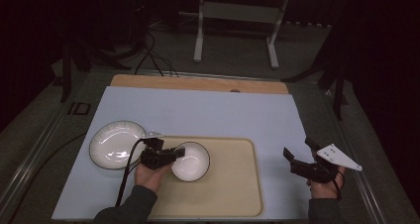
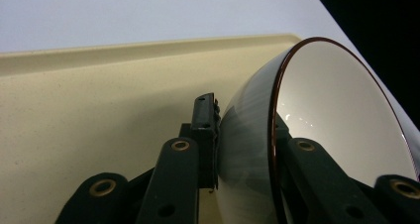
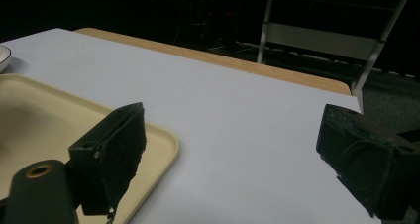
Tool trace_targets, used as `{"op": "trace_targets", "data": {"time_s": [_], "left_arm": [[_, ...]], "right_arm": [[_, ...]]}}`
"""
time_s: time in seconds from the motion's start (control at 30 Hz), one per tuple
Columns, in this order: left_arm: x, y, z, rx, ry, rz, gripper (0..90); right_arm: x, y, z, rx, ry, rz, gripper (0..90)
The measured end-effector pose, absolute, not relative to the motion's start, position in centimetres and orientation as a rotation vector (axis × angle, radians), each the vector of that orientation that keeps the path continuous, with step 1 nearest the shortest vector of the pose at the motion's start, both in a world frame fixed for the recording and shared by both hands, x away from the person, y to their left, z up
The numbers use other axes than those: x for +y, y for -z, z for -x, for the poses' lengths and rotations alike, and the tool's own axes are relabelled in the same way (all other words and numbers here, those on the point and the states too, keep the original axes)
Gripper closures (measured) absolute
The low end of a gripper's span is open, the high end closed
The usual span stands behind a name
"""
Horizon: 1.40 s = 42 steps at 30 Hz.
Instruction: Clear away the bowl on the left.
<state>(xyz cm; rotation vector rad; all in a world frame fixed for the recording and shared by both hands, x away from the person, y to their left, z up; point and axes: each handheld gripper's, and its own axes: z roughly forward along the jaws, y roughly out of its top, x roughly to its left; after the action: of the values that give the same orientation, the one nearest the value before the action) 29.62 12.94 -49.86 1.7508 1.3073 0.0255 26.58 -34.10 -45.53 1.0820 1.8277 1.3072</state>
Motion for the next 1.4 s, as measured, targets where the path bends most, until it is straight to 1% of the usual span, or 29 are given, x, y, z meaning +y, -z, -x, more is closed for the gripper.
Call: {"op": "trace_targets", "data": {"time_s": [0.6, 0.97, 1.33, 1.4], "left_arm": [[12.1, 51.0, -29.9, 1.329, -0.023, -1.81, 76.1], [12.1, 51.7, -30.1, 1.351, 0.025, -1.81, 76.2], [12.2, 51.9, -30.3, 1.384, -0.004, -1.833, 76.8], [12.2, 51.9, -30.4, 1.384, -0.007, -1.824, 75.0]], "right_arm": [[-34.1, 45.5, -26.6, 1.826, -1.31, -1.082, 11.6], [-34.1, 45.5, -26.6, 1.826, -1.309, -1.083, 11.6], [-34.1, 45.5, -26.6, 1.829, -1.305, -1.08, 11.6], [-34.1, 45.5, -26.6, 1.829, -1.306, -1.082, 11.6]]}}
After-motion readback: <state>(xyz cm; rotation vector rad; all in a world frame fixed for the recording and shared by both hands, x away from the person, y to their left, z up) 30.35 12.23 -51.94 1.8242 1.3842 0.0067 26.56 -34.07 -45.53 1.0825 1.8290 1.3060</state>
